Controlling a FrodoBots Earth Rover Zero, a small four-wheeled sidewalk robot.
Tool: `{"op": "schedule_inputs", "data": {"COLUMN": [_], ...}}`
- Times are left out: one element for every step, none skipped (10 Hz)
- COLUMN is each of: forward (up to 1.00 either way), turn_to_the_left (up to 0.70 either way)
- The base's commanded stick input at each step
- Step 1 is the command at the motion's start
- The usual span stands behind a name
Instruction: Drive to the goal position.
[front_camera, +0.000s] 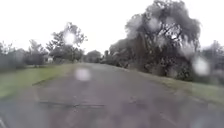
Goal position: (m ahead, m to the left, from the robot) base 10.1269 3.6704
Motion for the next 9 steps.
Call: {"op": "schedule_inputs", "data": {"forward": [1.0,1.0,1.0,1.0,1.0,1.0,1.0,1.0,1.0], "turn_to_the_left": [0.0,0.0,0.0,0.0,0.04,0.17,0.29,0.37,0.37]}}
